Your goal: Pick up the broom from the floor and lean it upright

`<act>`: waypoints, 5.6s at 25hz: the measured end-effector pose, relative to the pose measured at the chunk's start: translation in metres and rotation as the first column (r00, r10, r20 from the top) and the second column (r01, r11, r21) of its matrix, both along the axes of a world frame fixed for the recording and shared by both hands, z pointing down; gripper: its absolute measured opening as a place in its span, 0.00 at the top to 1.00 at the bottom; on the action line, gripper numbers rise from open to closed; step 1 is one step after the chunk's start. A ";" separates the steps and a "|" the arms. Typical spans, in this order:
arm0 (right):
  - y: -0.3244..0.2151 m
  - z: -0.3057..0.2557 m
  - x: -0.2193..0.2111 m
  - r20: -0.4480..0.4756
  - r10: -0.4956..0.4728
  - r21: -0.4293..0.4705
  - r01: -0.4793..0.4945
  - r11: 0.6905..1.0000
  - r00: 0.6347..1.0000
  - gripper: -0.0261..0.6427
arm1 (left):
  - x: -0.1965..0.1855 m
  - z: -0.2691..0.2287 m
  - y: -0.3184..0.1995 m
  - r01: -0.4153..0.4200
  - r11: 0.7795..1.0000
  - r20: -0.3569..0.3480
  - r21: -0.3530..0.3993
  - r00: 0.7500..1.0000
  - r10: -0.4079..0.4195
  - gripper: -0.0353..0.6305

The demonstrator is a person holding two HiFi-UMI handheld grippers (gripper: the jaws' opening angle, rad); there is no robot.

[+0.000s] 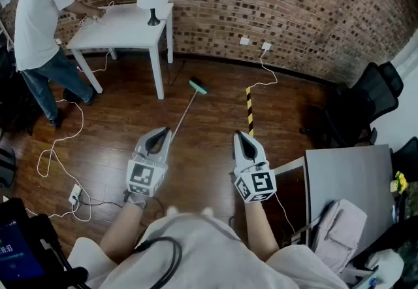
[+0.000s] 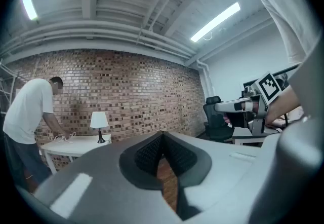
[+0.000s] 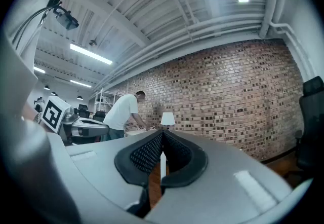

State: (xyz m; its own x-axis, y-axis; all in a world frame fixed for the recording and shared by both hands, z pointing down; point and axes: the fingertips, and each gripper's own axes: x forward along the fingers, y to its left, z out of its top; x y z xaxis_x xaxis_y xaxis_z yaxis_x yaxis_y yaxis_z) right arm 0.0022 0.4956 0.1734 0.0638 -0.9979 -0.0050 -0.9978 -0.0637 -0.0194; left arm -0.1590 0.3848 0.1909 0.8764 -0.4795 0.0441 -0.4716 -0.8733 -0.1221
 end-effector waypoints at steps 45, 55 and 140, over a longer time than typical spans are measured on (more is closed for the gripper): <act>-0.147 0.014 0.118 0.015 -0.029 0.018 0.029 0.999 0.999 0.94 | 0.098 0.012 -0.149 0.051 0.999 0.014 0.005 0.999 -0.051 0.95; -0.184 0.007 0.181 0.023 -0.108 0.025 0.108 0.994 0.994 0.94 | 0.154 0.004 -0.183 0.133 0.991 0.006 -0.013 0.991 -0.133 0.95; -0.489 0.576 0.063 -0.007 -0.755 -0.472 0.664 0.581 0.656 0.89 | 0.067 0.538 -0.375 0.531 0.754 0.159 -0.385 0.844 -0.513 0.95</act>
State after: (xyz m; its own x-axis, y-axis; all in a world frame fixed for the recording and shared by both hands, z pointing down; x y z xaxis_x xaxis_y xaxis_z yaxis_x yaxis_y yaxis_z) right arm 0.0649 0.0065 0.7495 -0.6221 -0.6292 0.4659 -0.7036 0.7103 0.0196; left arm -0.0916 0.0100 0.7288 0.4882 -0.7931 0.3641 -0.8713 -0.4671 0.1507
